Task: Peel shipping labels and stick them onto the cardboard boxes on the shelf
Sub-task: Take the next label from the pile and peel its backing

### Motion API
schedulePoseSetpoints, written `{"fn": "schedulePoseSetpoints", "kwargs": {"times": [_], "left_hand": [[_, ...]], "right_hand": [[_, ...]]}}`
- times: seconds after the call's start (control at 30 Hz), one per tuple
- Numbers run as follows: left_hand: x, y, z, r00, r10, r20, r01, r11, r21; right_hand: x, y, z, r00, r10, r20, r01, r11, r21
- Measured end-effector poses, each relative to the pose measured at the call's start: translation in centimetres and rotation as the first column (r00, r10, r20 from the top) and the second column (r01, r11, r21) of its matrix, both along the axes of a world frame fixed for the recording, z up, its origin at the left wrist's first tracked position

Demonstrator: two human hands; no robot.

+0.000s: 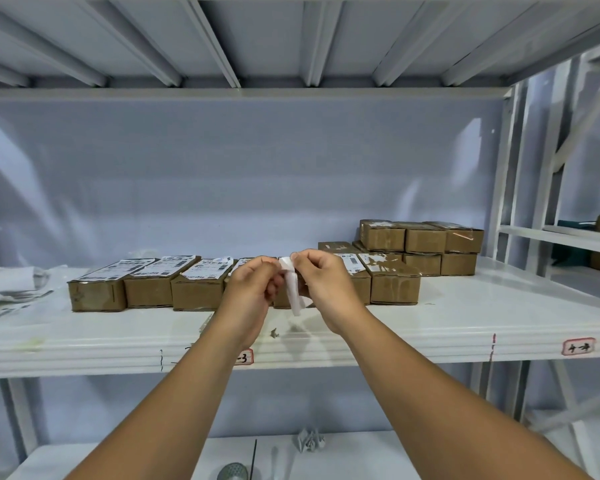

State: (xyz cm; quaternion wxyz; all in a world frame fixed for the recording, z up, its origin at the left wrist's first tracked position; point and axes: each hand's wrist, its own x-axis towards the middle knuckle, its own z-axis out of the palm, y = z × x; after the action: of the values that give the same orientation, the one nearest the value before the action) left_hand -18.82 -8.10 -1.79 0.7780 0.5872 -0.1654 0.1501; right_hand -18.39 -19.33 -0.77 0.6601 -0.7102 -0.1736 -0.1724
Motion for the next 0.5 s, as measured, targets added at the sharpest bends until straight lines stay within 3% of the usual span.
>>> {"fn": "schedulePoseSetpoints", "kwargs": {"times": [0.13,0.3,0.5], "left_hand": [[-0.3,-0.5,0.2,0.986,0.166,0.024,-0.168,0.977,0.132],[-0.1,-0.6,0.4,0.982,0.186,-0.02,-0.181,0.972,0.149],[-0.2,-0.7,0.8,0.982,0.189,-0.033,-0.18,0.968,0.177]], "right_hand": [[0.0,0.6,-0.4,0.999,-0.024,0.031,0.025,0.999,-0.035],[0.6,1.0,-0.4,0.993,-0.12,-0.014,0.117,0.981,-0.154],[0.8,1.2,0.1,0.988,-0.053,-0.148,0.044,0.997,-0.068]]}}
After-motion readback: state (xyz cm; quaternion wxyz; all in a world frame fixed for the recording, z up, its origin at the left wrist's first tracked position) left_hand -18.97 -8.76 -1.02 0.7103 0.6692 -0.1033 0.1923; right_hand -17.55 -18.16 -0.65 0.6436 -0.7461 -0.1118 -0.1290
